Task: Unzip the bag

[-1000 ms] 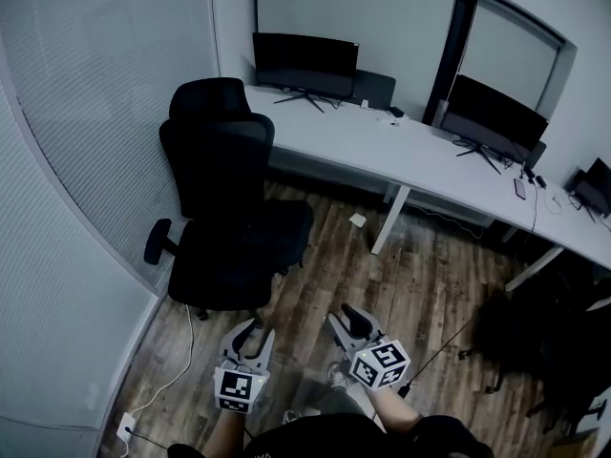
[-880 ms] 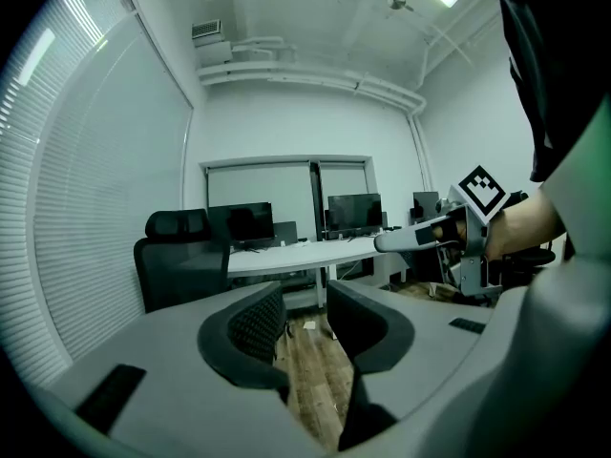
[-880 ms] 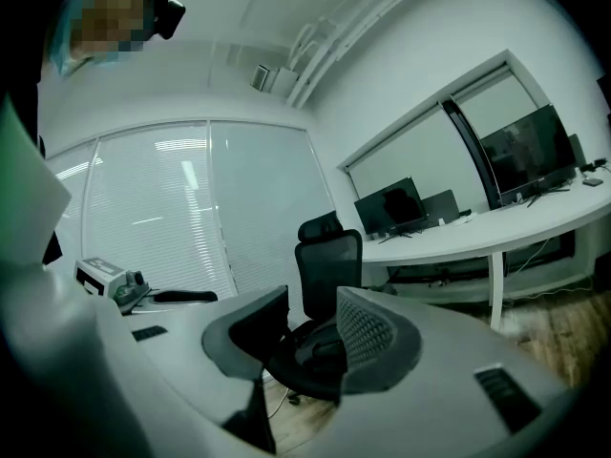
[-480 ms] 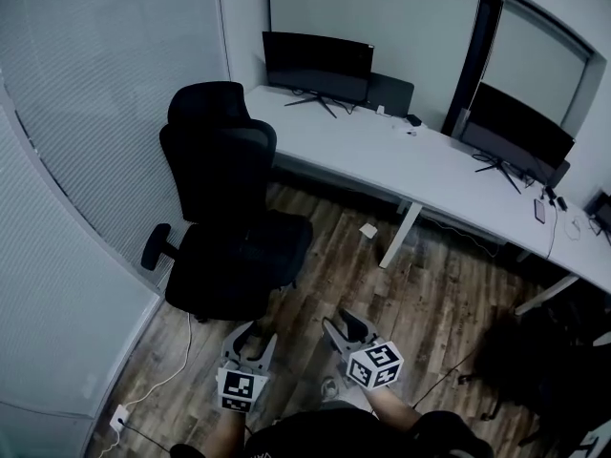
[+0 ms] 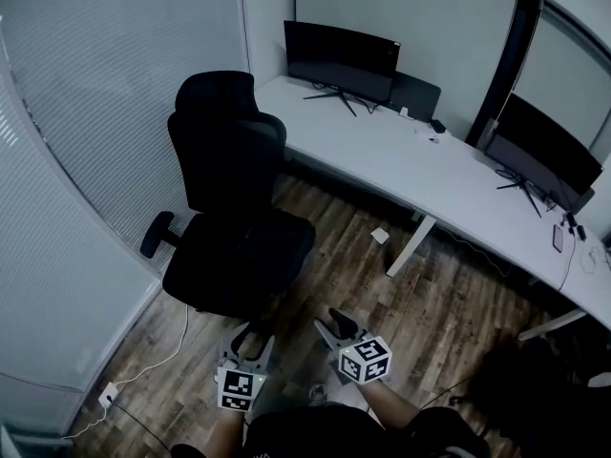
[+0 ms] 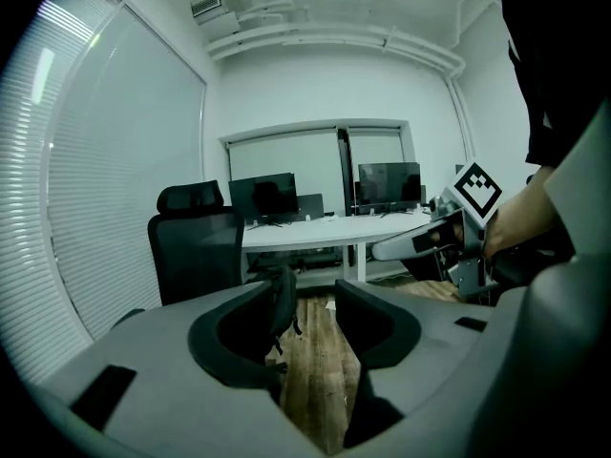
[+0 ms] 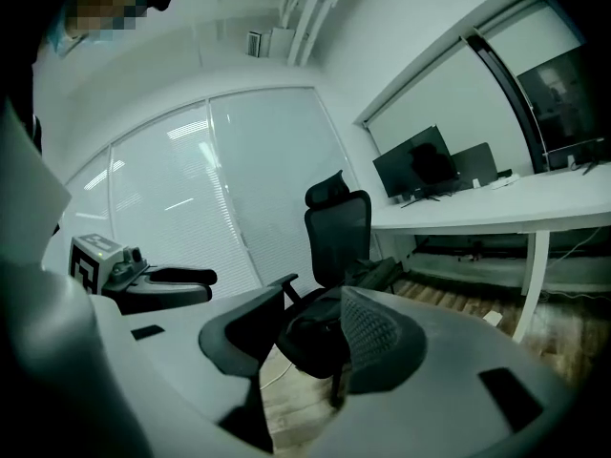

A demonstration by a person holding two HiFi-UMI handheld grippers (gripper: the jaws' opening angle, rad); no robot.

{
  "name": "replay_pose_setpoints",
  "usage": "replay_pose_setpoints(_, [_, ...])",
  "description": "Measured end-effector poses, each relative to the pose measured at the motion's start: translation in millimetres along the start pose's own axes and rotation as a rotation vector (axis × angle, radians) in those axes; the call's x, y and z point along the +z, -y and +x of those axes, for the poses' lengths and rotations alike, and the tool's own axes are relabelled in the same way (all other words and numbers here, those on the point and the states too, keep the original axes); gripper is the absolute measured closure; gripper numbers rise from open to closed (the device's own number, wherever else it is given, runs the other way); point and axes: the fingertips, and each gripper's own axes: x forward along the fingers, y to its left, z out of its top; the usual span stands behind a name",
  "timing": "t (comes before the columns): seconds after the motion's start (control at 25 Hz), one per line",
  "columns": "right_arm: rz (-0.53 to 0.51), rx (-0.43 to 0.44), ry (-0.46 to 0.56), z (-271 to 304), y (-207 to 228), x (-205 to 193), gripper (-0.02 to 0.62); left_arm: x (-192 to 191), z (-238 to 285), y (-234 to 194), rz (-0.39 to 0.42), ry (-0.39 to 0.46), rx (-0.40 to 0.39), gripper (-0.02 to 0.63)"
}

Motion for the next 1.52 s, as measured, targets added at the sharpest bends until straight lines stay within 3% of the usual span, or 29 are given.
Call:
replay_pose_setpoints(0.32, [-0.022,0.023,-0.085,59,21,-29,0.428,-14,28,-17,-0.033,-0.023,-0.006,0.408])
replay_pose_setpoints(1.2, [-0.041,0.069,-0.282,223,85,-126,0.428,-72,126,-77,-0.042,-0.134,-0.178,0.408])
replay_pose_setpoints(1.52, [-0.127,0.119,-0.309,251,94,-143,0.43,-83,150,-83,-0.024,-0.162,-0.228,0.408])
